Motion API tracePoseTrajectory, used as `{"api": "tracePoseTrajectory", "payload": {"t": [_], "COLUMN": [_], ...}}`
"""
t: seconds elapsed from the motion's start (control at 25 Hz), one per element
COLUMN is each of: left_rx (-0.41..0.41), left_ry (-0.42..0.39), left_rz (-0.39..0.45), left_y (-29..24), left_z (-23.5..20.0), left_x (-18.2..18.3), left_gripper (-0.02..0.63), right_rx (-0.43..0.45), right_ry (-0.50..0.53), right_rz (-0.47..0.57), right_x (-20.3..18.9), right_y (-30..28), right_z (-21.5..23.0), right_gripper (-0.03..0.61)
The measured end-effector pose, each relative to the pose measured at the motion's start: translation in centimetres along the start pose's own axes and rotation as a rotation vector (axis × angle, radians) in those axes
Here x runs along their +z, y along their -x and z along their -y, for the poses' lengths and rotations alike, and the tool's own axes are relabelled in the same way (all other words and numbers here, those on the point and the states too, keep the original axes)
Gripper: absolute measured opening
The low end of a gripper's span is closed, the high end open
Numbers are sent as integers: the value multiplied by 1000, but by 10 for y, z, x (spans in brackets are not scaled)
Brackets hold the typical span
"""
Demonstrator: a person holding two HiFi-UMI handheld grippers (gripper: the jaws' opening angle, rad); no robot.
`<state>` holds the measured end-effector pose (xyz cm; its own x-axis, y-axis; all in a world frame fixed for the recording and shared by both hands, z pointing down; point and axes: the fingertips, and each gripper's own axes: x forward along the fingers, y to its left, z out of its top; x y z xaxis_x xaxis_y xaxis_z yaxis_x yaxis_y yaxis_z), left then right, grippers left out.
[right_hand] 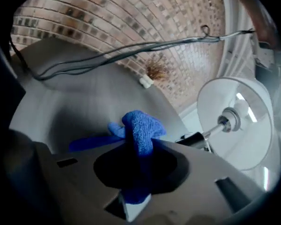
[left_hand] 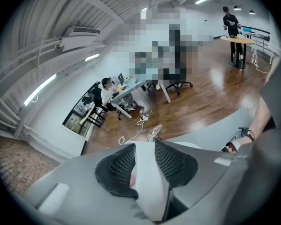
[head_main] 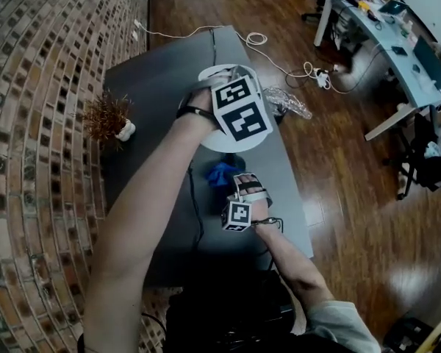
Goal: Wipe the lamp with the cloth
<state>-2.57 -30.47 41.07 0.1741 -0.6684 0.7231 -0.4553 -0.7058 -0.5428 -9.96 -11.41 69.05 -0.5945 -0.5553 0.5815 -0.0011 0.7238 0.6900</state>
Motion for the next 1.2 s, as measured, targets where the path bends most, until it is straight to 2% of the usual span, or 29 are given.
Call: {"api": "tracePoseTrajectory", "payload": {"t": [0.08,0.2,0.28,0.4,0.56,0.64,0.72,0.76,0.8,0.88,0.96,1.0,1.04,1.2], "left_rx": [3,20,23,22,46,58,61,62,62,61,67,69,69,38], "left_ry": [2,8,17,31,15,7,11,14,15,10,5,5,7,35], "left_rz": [-9,-23,-33,-47,-51,-51,-49,-46,-41,-28,-21,-19,-18,-5], "left_y": [-3,-4,-2,2,4,4,4,5,6,7,8,9,10,16], "left_z": [-2,-5,-4,3,9,9,7,6,6,6,4,2,1,9], "left_x": [-1,-6,-5,-2,2,1,-3,-4,-5,-6,-10,-13,-16,-18], "left_gripper": [138,138,138,138,138,138,138,138,138,138,138,138,138,140], "right_rx": [33,-104,-139,-62,65,150,219,221,185,5,-176,-207,-191,24], "right_ry": [19,82,146,200,223,167,62,-4,-74,-196,-261,-275,-269,-116], "right_rz": [-3,7,-95,-253,-305,-267,-169,-112,-62,0,15,11,2,-37], "right_x": [13,48,48,32,35,42,50,51,47,26,1,-10,-17,-32], "right_y": [11,2,-25,-68,-81,-74,-53,-37,-20,13,29,27,20,4], "right_z": [-7,28,44,27,-3,-18,-32,-33,-27,10,56,67,68,6], "right_gripper": [78,78,78,80,80,80,80,80,80,80,80,80,80,78]}}
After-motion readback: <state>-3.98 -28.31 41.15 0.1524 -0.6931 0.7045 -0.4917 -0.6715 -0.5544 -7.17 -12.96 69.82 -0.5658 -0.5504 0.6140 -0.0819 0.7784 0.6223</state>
